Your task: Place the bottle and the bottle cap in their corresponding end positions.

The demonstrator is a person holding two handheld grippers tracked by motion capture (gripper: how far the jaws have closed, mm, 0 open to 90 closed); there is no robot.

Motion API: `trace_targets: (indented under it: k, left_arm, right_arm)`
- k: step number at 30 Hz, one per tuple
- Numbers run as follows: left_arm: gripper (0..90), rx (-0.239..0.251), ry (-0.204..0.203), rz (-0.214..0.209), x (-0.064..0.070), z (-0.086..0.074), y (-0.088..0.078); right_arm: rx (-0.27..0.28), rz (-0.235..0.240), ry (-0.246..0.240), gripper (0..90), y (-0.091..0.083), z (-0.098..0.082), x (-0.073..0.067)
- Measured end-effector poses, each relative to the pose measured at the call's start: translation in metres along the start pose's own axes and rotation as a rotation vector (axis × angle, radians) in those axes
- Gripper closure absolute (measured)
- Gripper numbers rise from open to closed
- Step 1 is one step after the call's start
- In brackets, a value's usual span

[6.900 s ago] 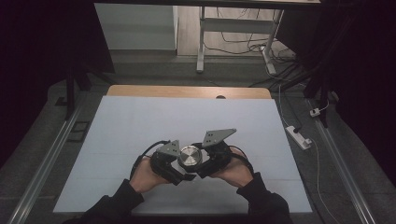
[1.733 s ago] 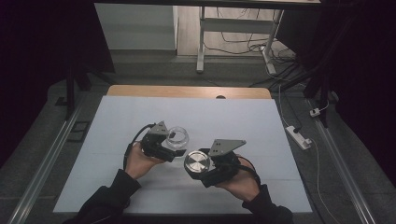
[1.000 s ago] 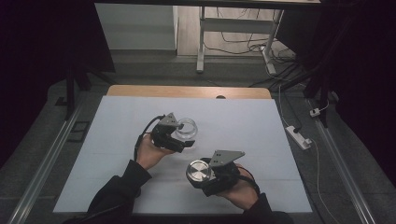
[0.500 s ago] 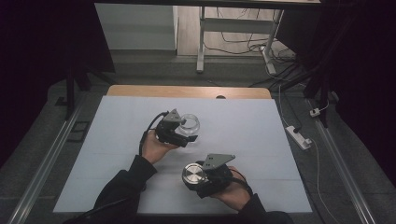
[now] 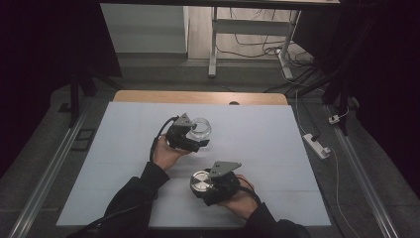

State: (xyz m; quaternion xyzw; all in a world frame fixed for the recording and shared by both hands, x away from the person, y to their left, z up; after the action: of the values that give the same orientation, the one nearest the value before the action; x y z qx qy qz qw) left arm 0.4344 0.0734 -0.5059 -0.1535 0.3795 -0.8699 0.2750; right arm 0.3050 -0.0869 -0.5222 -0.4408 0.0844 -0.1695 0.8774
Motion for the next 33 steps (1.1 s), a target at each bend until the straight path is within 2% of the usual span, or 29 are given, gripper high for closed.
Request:
trace_targets:
  k: [8,14,22,30,33]
  left_arm:
    - [15.8,-0.018,0.013,0.014,0.0,-0.002,0.009]
    - [15.8,-0.027,0.008,0.022,-0.001,-0.003,0.015]
    - [15.8,-0.038,0.009,0.024,-0.001,-0.005,0.02]
    - [15.8,-0.064,0.025,0.025,0.001,-0.008,0.026]
    - [15.8,-0.079,0.031,0.029,0.001,-0.01,0.028]
  right_arm:
    - [-0.024,-0.012,-0.003,18.2,0.015,-0.004,0.005]
    - [-0.05,-0.018,-0.003,18.1,0.024,-0.008,0.009]
    - [-0.076,-0.015,-0.004,18.1,0.031,-0.011,0.011]
    - [-0.101,-0.013,0.018,18.0,0.035,-0.014,0.014]
    - [-0.106,-0.021,0.006,17.9,0.036,-0.015,0.014]
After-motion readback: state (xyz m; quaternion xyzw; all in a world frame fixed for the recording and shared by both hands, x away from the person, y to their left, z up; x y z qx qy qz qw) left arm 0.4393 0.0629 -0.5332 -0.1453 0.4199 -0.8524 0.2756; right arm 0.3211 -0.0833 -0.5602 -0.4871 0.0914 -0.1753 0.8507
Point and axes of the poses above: each handheld gripper's, and its own axes: y roughly forward along the jaws, z roughly out of its top, x roughly to its right, the point moved 3 cm from there along y, roughly forward along the jaws, and after that the axes turned 15 degrees about -x, right-handed, at the moved point
